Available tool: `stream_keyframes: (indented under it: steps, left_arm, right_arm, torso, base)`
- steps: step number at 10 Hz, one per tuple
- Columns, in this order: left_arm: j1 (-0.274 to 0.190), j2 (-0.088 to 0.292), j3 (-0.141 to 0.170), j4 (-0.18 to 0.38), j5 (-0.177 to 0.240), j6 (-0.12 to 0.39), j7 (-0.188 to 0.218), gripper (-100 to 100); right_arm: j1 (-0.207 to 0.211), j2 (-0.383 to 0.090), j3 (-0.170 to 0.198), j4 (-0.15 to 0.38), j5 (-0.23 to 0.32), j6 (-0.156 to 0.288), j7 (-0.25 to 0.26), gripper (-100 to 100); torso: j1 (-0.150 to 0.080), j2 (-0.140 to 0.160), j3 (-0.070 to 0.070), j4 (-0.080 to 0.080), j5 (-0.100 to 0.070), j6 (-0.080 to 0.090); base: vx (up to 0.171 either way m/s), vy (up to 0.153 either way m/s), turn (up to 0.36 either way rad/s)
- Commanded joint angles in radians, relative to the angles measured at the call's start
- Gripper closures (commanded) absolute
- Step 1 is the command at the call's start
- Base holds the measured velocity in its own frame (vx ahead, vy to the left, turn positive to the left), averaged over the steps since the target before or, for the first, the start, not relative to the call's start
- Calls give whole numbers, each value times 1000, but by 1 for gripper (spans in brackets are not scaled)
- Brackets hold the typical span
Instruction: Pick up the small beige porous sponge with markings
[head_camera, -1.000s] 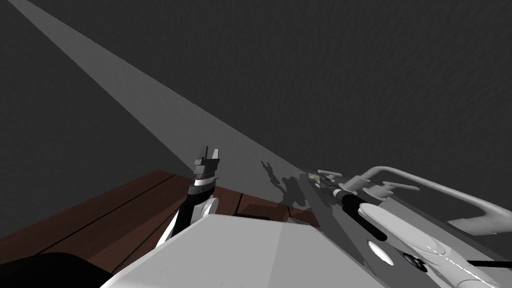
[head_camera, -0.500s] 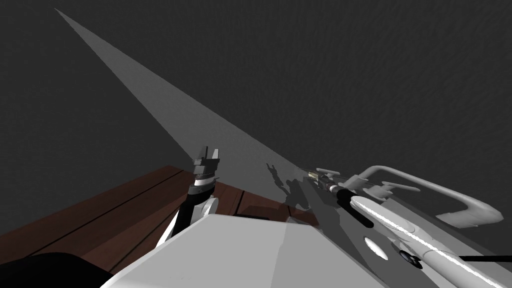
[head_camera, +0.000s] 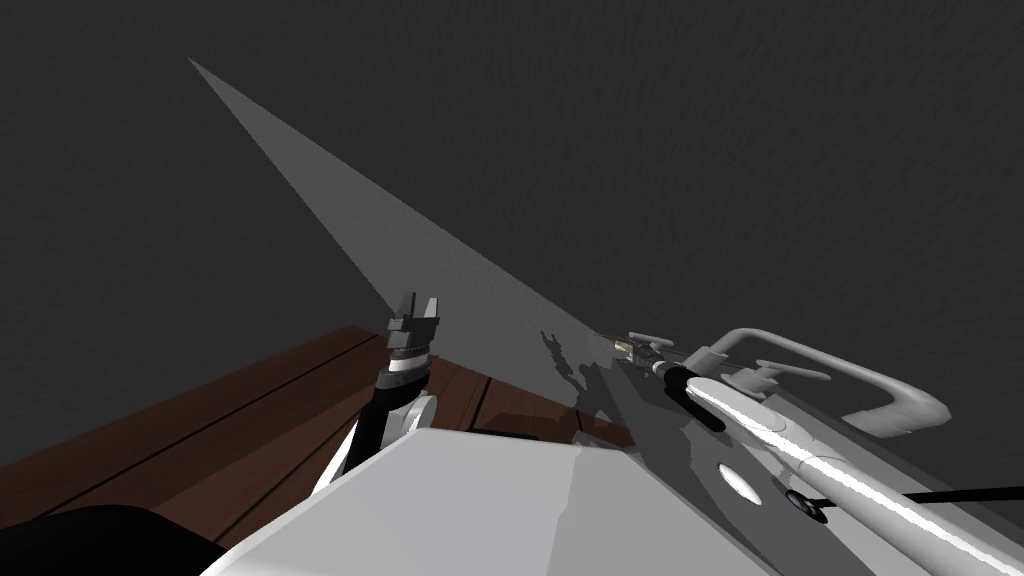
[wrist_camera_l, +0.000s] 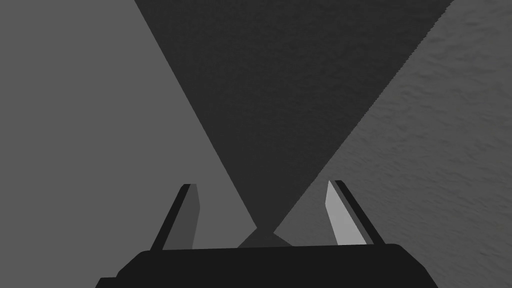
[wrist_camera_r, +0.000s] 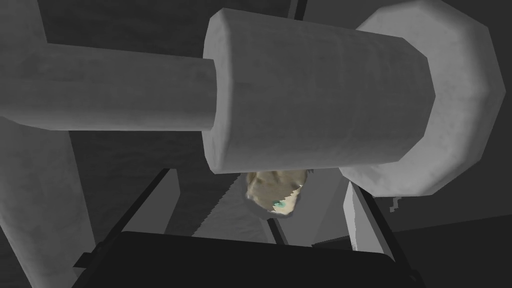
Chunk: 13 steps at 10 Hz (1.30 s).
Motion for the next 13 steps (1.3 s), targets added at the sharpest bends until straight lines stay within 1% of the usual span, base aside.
stream_keyframes:
  steps: [1,2,3,5,6,7,9,10,11,12,13]
  left_arm:
    - [0,0,0,0,0,0,0,0]
    - [0,0,0,0,0,0,0,0]
    - [0,0,0,0,0,0,0,0]
    - [0,0,0,0,0,0,0,0]
    - [0,0,0,0,0,0,0,0]
    - [0,0,0,0,0,0,0,0]
    - [0,0,0,0,0,0,0,0]
    - [0,0,0,0,0,0,0,0]
    - [0,0,0,0,0,0,0,0]
    - [0,0,0,0,0,0,0,0]
    - [0,0,0,0,0,0,0,0]
  right_arm:
    - [-50,-7,41,50,-1,6,-13,-100]
    - [-80,-7,41,59,-1,6,-13,-100]
    - [-107,-24,108,84,-4,14,-37,-100]
    - [-171,-24,108,139,-4,14,-37,-100]
    - [-199,-40,159,178,-7,22,-62,-100]
    - [-234,-40,174,215,-7,22,-62,-100]
    - [-265,-40,174,219,-7,22,-62,-100]
    - [-291,-57,237,255,-10,30,-86,-100]
    - [-312,-57,241,275,-10,30,-86,-100]
    - [-335,-57,241,298,-10,30,-86,-100]
    - [-358,-57,241,299,-10,30,-86,-100]
  torso:
    - [0,0,0,0,0,0]
    - [0,0,0,0,0,0]
    - [2,-1,0,2,3,1]
    - [1,-1,1,2,3,-1]
    - [1,-3,2,5,7,1]
    - [0,-2,3,8,10,-1]
    - [-3,-4,4,12,18,4]
    - [-3,-6,5,16,24,4]
    - [-5,-5,6,17,26,1]
    - [-5,-6,7,19,28,2]
    - [-7,-8,7,23,34,4]
  base:
    - [-102,-12,124]
    - [-50,-2,9]
    - [-89,2,138]
    - [-86,3,53]
    - [-112,15,128]
    - [-107,5,115]
    - [-28,3,-16]
    - [-84,1,139]
    - [-103,-3,108]
    - [-57,7,18]
    - [-18,11,-32]
